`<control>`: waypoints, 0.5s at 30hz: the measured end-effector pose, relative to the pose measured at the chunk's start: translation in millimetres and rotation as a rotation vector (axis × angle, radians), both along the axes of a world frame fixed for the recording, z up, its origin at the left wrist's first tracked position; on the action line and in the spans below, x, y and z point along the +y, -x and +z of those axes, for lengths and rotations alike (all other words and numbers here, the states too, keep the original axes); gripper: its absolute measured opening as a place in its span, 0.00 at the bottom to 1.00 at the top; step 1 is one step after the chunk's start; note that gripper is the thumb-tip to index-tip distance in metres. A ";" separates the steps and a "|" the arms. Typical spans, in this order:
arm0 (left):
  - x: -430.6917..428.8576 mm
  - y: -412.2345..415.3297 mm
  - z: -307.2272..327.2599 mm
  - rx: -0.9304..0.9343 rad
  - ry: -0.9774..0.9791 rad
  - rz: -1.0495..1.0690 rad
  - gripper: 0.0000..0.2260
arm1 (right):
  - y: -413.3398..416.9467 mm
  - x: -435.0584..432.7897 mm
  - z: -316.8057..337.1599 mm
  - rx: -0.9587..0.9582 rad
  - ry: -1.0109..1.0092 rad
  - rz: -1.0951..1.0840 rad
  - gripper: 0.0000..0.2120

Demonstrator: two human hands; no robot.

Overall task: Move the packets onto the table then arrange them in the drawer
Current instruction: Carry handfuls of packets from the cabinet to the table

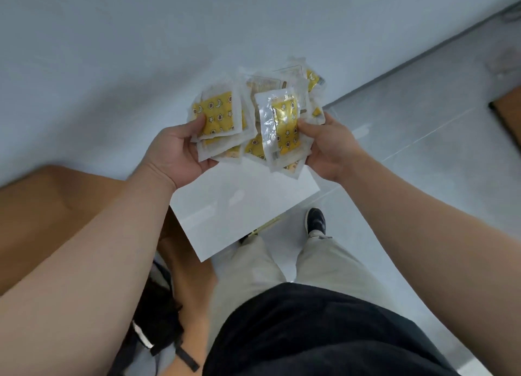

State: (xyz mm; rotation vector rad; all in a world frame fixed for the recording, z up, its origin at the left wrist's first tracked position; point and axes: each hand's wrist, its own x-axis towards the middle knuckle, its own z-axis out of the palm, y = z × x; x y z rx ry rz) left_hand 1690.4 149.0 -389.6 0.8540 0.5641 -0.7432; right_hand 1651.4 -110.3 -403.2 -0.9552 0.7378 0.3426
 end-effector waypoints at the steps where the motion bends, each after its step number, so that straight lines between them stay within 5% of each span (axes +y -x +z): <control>1: -3.9 -1.8 15.7 -0.018 0.005 -0.026 0.15 | 4.9 -2.5 14.6 -0.017 -0.005 -0.024 0.17; 15: -138.3 -28.5 161.9 -0.234 0.159 -0.469 0.14 | 97.4 -80.1 152.5 -0.287 0.034 -0.576 0.19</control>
